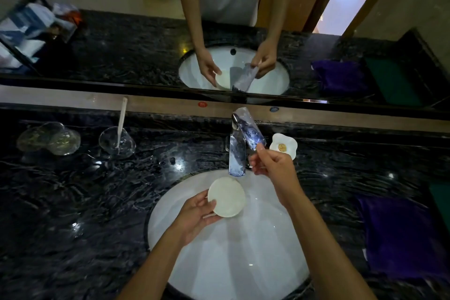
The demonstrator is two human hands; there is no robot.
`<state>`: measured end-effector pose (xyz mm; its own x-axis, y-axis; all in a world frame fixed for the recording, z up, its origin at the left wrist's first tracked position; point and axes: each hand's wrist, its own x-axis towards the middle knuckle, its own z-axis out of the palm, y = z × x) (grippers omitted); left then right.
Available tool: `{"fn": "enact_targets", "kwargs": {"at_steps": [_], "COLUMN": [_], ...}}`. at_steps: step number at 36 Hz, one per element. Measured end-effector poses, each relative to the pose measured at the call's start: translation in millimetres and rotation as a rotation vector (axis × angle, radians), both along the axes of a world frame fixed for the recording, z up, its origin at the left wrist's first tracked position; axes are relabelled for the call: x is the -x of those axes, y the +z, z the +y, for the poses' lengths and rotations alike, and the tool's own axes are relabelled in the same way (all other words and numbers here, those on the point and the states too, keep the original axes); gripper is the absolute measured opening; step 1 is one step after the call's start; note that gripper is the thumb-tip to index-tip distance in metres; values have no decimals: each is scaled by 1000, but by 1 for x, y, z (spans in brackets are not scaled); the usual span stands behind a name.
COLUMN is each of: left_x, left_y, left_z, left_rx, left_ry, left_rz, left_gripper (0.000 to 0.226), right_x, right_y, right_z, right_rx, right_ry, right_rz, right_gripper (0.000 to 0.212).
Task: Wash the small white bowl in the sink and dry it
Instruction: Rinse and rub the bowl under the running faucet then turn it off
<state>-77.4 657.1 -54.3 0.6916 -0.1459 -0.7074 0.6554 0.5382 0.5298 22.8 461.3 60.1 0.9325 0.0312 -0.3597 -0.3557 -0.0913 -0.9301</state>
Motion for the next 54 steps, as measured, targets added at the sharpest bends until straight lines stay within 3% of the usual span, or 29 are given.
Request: {"fn": "enact_targets", "kwargs": {"at_steps": [7,9,13,19,25,31,42,54], "left_x": [7,9,13,19,19,18,25,28], "left_y": [6,10,19,26,34,48,75,103], "left_z": [7,8,10,15,17,14,7,1], "left_rx": [-76,-94,-140,-262,-470,-757,-1004,-1163], "left_ry": [-48,-54,-75,-101,-203,-290,-387,-439], "left_rz": [-6,-12,-41,-113,-246,-372,-579,-803], "left_gripper": [45,44,42,39,45,50,55,57], "right_x": [30,47,75,88,86,86,89,90], "right_y": [-45,-65,-88,-87,-79,-73,-62,-40], "right_z": [-8,-11,-6,5,11,12,1,-1], "right_rx": [-16,63,86,8,-89,-210,-382,-484], "right_ry": [-37,31,179,152,87,3,106,131], "right_rz": [182,243,351,435,523,559,611,497], "right_gripper": [35,25,24,25,40,60,87,83]}}
